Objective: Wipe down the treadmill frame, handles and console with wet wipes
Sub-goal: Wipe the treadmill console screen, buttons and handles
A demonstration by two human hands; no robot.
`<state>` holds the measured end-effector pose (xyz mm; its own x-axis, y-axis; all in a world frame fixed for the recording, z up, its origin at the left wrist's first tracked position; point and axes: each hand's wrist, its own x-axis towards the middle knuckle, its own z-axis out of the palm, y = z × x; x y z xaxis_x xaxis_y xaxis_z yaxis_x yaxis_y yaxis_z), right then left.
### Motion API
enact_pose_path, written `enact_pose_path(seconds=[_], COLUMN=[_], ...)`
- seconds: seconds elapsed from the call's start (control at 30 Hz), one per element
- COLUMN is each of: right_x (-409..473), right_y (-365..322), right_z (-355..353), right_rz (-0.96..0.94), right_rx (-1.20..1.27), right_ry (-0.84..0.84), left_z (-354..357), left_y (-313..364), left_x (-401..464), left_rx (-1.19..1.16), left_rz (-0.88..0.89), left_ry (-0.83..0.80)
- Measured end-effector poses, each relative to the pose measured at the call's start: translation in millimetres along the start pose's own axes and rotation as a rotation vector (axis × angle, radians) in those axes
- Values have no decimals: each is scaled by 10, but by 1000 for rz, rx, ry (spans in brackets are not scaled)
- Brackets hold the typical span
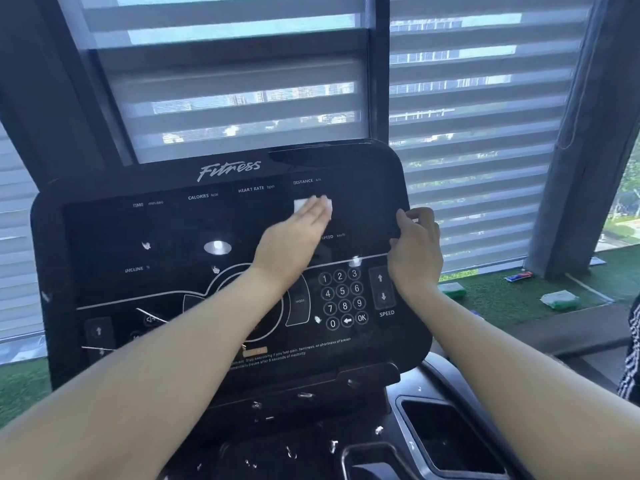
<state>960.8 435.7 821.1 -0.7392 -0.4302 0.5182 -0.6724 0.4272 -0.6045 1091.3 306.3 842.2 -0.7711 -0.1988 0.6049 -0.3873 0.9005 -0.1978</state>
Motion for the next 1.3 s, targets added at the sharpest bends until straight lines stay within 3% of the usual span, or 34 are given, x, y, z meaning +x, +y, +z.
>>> enact_pose_path(seconds=[0.07,0.13,0.17,0.23,0.37,0.57,0.73,0.9,1.3], right_x=[-5,-4,-5,-9,-1,-22,-37,-87,-68], right_y=[1,10,17,27,27,-9,-97,-245,-623], right_z=[-3,3,9,9,11,-5,-6,52,184], right_rz=[-6,-6,-6,-15,-21,-14,-22,-96,-231], right_rx=[-8,-17,-19,-25,-45,-69,-77,-40,10], right_ry=[-4,-7,-6,2,-12,-16,-7,-2,-36], left_z=[-32,25,83,192,158,-152,-183,-327,-184], left_y=[-24,37,105,239,216,-21,-292,-526,-244], left_x=[179,162,80,-124,22,429,15,-475,97], left_rx=[-23,-61,-75,-5,71,103,20,-17,-58], left_rz=[-128,-147,-90,60,152,-44,-156,-271,-197], left_ry=[-23,51,112,54,28,-48,60,-2,-3])
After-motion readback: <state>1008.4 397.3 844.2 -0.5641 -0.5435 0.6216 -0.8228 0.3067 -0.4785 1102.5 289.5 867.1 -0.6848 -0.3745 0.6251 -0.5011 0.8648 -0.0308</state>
